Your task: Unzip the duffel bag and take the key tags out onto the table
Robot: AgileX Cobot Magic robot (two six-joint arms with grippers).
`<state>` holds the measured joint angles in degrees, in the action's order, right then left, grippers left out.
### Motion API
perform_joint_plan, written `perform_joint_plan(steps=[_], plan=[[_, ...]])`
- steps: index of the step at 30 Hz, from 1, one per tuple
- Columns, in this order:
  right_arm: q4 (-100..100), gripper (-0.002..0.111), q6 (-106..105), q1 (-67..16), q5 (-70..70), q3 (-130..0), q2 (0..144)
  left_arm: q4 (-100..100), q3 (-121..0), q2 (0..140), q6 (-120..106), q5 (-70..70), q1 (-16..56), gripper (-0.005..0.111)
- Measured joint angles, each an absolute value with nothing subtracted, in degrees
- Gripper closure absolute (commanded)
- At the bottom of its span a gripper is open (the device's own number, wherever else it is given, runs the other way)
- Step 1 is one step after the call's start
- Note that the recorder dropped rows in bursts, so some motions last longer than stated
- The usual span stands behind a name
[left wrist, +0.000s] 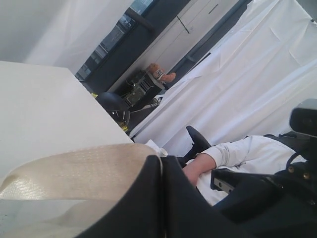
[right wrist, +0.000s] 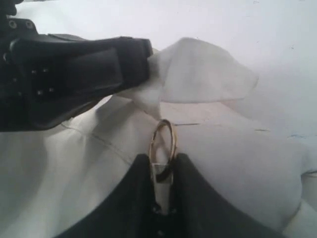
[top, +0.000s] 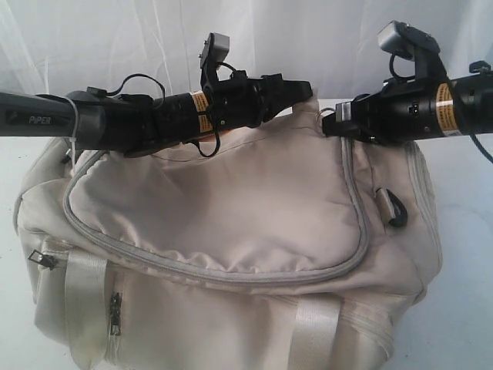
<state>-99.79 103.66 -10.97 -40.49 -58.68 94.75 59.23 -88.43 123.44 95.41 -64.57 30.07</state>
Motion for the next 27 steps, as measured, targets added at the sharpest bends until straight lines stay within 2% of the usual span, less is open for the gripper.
perform_joint_plan(steps=[6, 8, 13, 15, 23, 27], plan=[[-99.9, 0.101, 103.5, -11.0, -39.8, -58.7, 94.2, 60.2, -88.4, 123.4, 95.4, -64.6, 30.1, 0.107], [-100.1, 0.095, 103.3, -11.0, -39.4, -58.7, 94.1, 61.0, -88.4, 123.3, 95.4, -64.6, 30.0, 0.107], [-99.6, 0.069, 101.7, -11.0, -38.4, -58.7, 94.1, 62.6, -88.4, 123.3, 95.4, -64.8, 30.0, 0.107], [-97.6, 0.062, 100.4, -11.0, -38.0, -58.7, 94.1, 62.8, -88.4, 123.3, 95.4, -65.0, 30.0, 0.107], [-93.0, 0.062, 98.5, -11.0, -36.8, -60.1, 95.9, 62.8, -88.4, 123.3, 95.4, -65.0, 30.0, 0.107], [-91.2, 0.071, 98.4, -11.0, -35.5, -60.4, 97.0, 62.9, -88.4, 123.3, 95.4, -65.0, 30.0, 0.107]])
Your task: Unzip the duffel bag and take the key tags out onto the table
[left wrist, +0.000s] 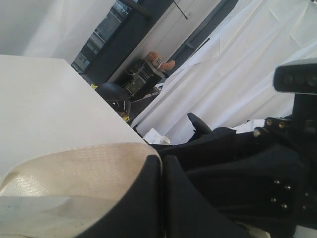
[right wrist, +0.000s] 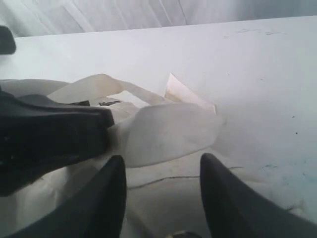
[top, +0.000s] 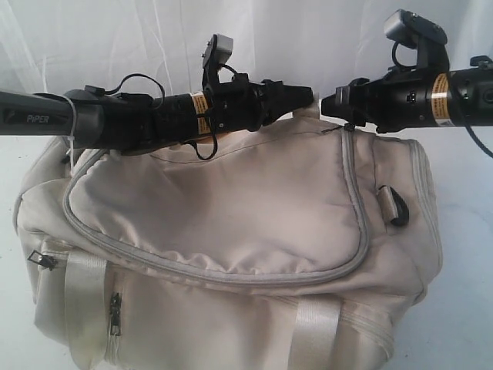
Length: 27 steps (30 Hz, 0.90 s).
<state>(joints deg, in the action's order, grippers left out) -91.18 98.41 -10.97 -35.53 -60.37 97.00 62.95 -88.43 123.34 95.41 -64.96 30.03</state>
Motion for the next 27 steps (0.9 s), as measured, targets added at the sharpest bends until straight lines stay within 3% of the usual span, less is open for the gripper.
perform_joint_plan(steps=[5, 18, 27], plan=[[-88.2, 0.085, 98.4, -11.0, -35.3, -60.4, 98.8, 62.9, -88.4, 123.3, 95.4, -65.0, 29.9, 0.107], [-86.9, 0.107, 98.4, -11.0, -34.9, -61.2, 99.6, 63.1, -88.4, 123.3, 95.4, -65.0, 29.9, 0.107], [-86.6, 0.108, 98.4, -11.0, -35.7, -63.5, 99.6, 63.1, -88.4, 123.3, 95.4, -65.0, 29.9, 0.107]])
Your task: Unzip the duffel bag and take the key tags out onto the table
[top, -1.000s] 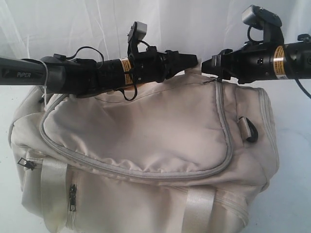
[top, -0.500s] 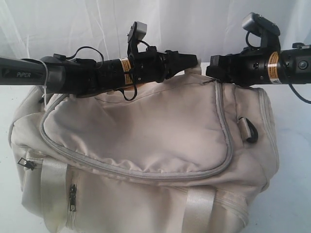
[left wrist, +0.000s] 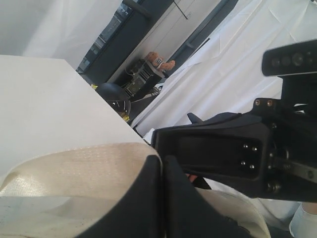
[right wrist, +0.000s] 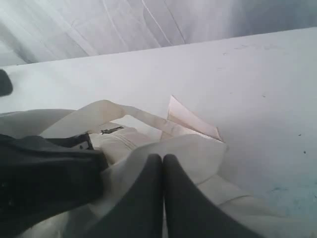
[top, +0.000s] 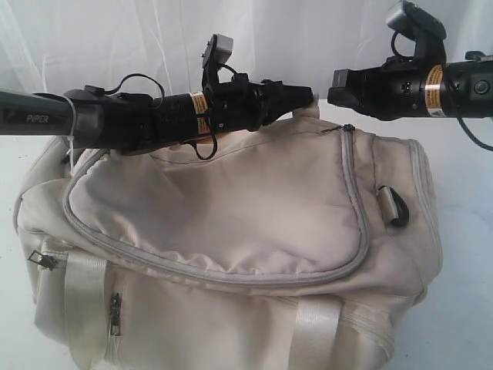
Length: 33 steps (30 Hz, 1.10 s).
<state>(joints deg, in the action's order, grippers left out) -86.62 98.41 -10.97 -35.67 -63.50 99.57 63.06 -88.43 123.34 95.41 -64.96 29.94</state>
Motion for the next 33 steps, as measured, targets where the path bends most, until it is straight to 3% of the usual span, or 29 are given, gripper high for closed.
perform_joint_plan(steps=[6, 19, 33], plan=[[-88.9, 0.105, 98.4, -11.0, -35.4, -64.2, 99.6, 63.1, -88.4, 123.3, 95.4, -65.1, 29.9, 0.107], [-99.5, 0.071, 101.2, -8.6, -36.3, -64.3, 98.5, 63.1, -88.4, 123.3, 95.8, -65.1, 29.9, 0.107], [-99.7, 0.068, 98.9, -8.3, -43.1, -64.3, 98.3, 63.9, -88.4, 123.3, 95.9, -65.1, 29.9, 0.107]])
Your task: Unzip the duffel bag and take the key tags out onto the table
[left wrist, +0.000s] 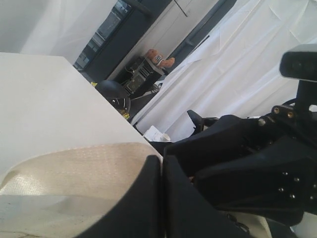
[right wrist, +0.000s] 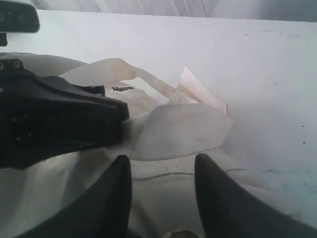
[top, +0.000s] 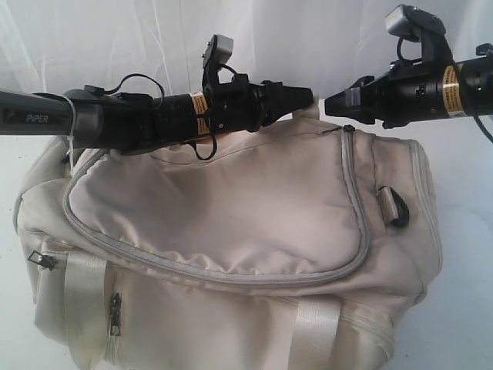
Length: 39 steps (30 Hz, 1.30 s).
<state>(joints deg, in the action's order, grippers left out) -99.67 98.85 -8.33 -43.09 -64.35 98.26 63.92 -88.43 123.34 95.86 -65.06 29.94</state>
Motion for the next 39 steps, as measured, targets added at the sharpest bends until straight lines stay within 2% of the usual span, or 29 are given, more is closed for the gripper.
perform_joint_plan(steps=[11, 23, 34, 39], plan=[[-99.8, 0.069, 98.4, -8.2, -48.3, -64.3, 98.0, 64.4, -88.5, 123.3, 94.4, -65.2, 29.9, 0.107], [-100.0, 0.069, 99.0, -2.6, -44.1, -64.3, 91.8, 58.4, -88.5, 123.3, 91.4, -65.0, 29.9, 0.107], [-100.1, 0.069, 99.2, -2.5, -46.2, -61.1, 91.8, 58.8, -90.7, 119.8, 90.1, -62.4, 29.9, 0.107], [-100.3, 0.065, 99.2, -2.5, -45.7, -60.7, 91.8, 61.8, -92.3, 119.6, 90.8, -62.1, 29.9, 0.107]])
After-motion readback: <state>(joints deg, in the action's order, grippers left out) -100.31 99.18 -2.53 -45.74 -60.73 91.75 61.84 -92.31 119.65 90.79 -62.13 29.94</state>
